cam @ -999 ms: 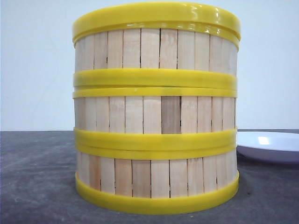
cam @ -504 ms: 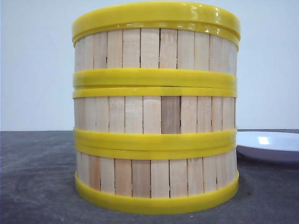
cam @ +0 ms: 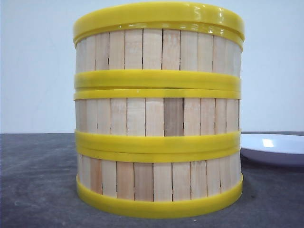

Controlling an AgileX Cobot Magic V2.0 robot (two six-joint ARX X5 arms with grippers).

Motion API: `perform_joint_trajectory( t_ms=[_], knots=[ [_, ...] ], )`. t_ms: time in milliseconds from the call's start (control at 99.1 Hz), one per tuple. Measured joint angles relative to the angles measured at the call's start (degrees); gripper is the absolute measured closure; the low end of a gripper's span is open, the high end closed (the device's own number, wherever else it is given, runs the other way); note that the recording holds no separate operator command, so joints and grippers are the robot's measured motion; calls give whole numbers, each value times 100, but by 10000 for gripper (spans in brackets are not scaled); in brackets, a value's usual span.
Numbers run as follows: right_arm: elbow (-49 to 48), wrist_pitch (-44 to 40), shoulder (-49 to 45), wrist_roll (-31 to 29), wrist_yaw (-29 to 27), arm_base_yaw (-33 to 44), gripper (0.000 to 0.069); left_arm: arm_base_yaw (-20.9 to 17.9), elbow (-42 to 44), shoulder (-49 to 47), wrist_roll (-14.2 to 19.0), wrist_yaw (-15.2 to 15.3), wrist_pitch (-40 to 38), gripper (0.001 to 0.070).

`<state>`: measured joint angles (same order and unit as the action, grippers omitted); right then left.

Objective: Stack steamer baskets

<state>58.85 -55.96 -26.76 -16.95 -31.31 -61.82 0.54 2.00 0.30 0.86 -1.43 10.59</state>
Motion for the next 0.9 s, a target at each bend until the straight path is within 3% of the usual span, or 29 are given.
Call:
perform_joint_trajectory(
  t_ms=[898],
  knots=[
    [0, 2, 0, 0, 0, 0, 682, -4, -11, 0, -90, 2, -15, 681]
  ],
)
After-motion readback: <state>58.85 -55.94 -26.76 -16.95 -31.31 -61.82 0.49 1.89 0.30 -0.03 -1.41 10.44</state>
